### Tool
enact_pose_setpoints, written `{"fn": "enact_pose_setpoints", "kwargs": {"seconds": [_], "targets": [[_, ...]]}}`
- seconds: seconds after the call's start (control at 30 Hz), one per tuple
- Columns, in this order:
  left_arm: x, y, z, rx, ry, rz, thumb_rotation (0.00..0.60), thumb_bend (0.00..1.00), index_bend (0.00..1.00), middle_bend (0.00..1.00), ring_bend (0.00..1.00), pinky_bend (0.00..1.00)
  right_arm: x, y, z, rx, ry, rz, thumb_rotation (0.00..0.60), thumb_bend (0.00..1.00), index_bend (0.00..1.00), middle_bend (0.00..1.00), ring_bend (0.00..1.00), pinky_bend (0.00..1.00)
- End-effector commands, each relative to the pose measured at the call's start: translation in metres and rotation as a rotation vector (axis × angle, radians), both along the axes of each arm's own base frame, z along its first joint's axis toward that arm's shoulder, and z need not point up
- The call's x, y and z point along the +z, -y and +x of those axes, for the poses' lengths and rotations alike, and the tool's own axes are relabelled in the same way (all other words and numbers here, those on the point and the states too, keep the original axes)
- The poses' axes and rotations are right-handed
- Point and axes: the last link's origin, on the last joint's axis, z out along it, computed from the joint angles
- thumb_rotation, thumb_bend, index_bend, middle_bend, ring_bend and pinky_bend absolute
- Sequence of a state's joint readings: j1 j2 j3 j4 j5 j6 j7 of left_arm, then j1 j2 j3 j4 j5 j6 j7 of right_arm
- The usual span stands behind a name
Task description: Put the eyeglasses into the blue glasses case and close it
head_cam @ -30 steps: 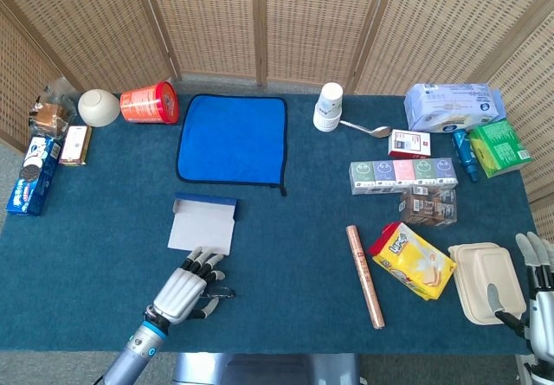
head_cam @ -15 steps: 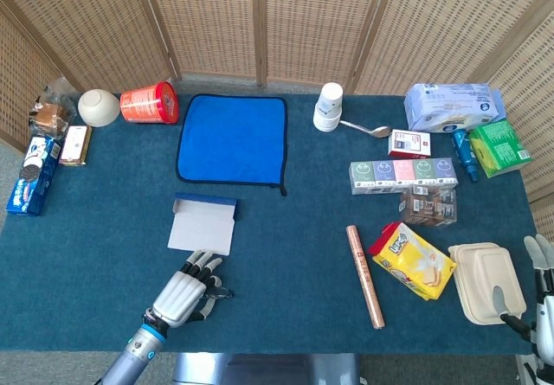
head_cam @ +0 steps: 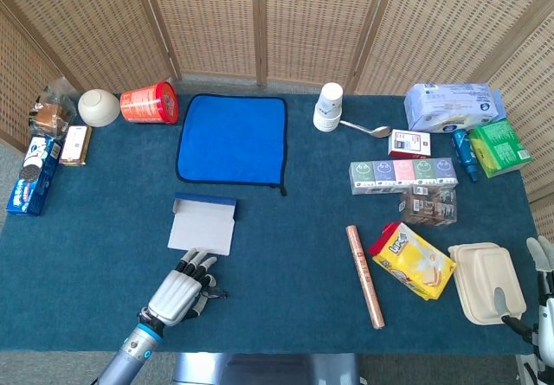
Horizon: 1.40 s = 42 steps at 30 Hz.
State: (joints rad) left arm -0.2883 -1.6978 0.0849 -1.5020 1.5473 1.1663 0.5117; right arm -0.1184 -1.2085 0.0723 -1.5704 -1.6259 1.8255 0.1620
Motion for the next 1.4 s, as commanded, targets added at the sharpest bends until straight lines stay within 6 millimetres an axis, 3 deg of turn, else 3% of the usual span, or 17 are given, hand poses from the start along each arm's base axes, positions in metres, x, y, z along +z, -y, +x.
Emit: {"fn": "enact_pose_setpoints", "kwargs": {"seconds": [0.03, 0.4, 0.7, 0.8, 1.0, 1.17, 1.4], "targets": [[0.001, 0.001, 0.0, 0.001, 0.009, 0.005, 0.483, 0.57, 0.49, 0.15, 0.0, 0.0, 0.0, -0.001, 0.0, 0.001, 0.0, -0.002, 0.6, 0.38, 0.0, 0.05, 0.0, 0.08], [0.01, 0.001, -0.001, 0.004, 0.046, 0.033, 0.487, 0.57, 0.54, 0.18, 0.0, 0.0, 0.001, -0.002, 0.0, 0.005, 0.002, -0.007, 0.6, 0.38, 0.0, 0.05, 0.0, 0.08], [0.037, -0.014, -0.01, 0.016, 0.063, 0.117, 0.486, 0.57, 0.51, 0.18, 0.0, 0.0, 0.001, -0.003, 0.001, 0.009, 0.002, -0.007, 0.6, 0.38, 0.0, 0.05, 0.0, 0.08], [0.043, -0.022, -0.013, 0.021, 0.055, 0.137, 0.486, 0.57, 0.51, 0.18, 0.0, 0.0, 0.001, -0.002, 0.001, 0.008, 0.003, -0.005, 0.6, 0.38, 0.0, 0.05, 0.0, 0.08], [0.053, -0.058, -0.022, 0.039, 0.027, 0.175, 0.488, 0.56, 0.51, 0.18, 0.0, 0.0, 0.001, -0.001, 0.001, 0.004, 0.0, -0.006, 0.6, 0.38, 0.0, 0.05, 0.0, 0.08], [0.049, -0.079, -0.022, 0.046, 0.009, 0.179, 0.488, 0.55, 0.5, 0.17, 0.0, 0.0, 0.001, -0.001, 0.002, 0.002, 0.001, -0.008, 0.6, 0.38, 0.0, 0.05, 0.0, 0.08], [0.039, -0.092, -0.016, 0.034, -0.005, 0.186, 0.486, 0.54, 0.48, 0.15, 0.0, 0.0, 0.003, -0.002, 0.003, 0.002, 0.005, -0.012, 0.6, 0.38, 0.0, 0.05, 0.0, 0.08]]}}
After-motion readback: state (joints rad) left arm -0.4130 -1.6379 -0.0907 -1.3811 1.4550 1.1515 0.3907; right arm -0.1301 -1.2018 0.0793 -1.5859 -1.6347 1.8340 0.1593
